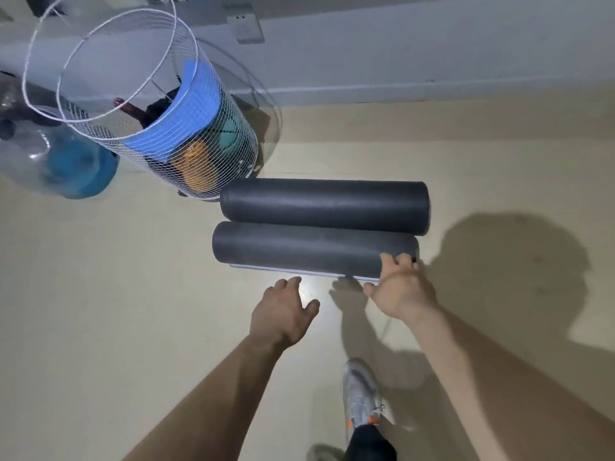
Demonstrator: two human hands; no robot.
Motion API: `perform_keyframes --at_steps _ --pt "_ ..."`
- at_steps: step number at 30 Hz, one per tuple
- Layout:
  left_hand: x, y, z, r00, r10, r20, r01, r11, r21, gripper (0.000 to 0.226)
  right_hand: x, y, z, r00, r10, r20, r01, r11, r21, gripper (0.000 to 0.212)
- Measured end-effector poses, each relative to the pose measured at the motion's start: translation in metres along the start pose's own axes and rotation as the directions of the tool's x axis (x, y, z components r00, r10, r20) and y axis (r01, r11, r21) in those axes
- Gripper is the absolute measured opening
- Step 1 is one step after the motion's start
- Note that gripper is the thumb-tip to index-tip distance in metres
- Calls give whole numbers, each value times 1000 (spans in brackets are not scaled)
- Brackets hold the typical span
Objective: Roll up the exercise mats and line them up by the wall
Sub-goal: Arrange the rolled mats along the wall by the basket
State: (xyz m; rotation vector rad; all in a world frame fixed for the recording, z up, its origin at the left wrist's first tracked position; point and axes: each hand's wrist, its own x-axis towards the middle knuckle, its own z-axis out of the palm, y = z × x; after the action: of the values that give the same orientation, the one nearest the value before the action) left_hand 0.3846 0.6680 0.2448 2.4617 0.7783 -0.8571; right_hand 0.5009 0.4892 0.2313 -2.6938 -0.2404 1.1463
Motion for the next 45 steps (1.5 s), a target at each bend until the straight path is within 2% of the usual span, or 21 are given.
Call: perform_keyframes --at_steps 10,14,18,21,23,26,29,33,36,40,42,45 --pt "112 -35 72 978 211 1 -209 967 146 65 69 37 97 960 260 -103 -232 946 226 48" --pt "150 -66 81 945 321 -66 -294 919 261 71 99 46 134 927 330 -176 -275 920 278 59" --pt "204 -102 73 940 289 -182 -222 922 317 72 139 47 150 880 373 -294 -292 913 285 71" --pt "238 -128 69 935 200 -291 -130 962 241 71 167 49 152 841 371 -394 -277 920 276 75" --pt "256 -144 67 919 136 -370 -73 981 180 71 183 50 152 796 397 -457 -261 906 333 73" --pt "275 -177 63 891 -60 -451 71 997 8 73 201 49 152 773 458 -440 -308 876 372 74" --pt "285 -211 61 848 -225 -480 143 969 -202 77 215 53 168 765 492 -415 -303 844 442 78" --pt "299 -234 61 822 -395 -410 177 861 -476 99 222 55 190 686 554 -471 -245 786 568 90" --pt "307 -251 67 840 -377 -390 102 816 -568 104 224 56 197 661 583 -471 -217 750 625 103" --pt "312 -261 73 828 -390 -402 48 764 -643 99 224 58 201 652 575 -494 -233 772 591 106" --pt "313 -259 72 839 -378 -391 34 754 -656 104 225 56 201 648 576 -498 -230 772 593 107" --pt "316 -261 72 837 -384 -389 19 732 -681 114 227 54 194 608 645 -463 -238 704 669 110"
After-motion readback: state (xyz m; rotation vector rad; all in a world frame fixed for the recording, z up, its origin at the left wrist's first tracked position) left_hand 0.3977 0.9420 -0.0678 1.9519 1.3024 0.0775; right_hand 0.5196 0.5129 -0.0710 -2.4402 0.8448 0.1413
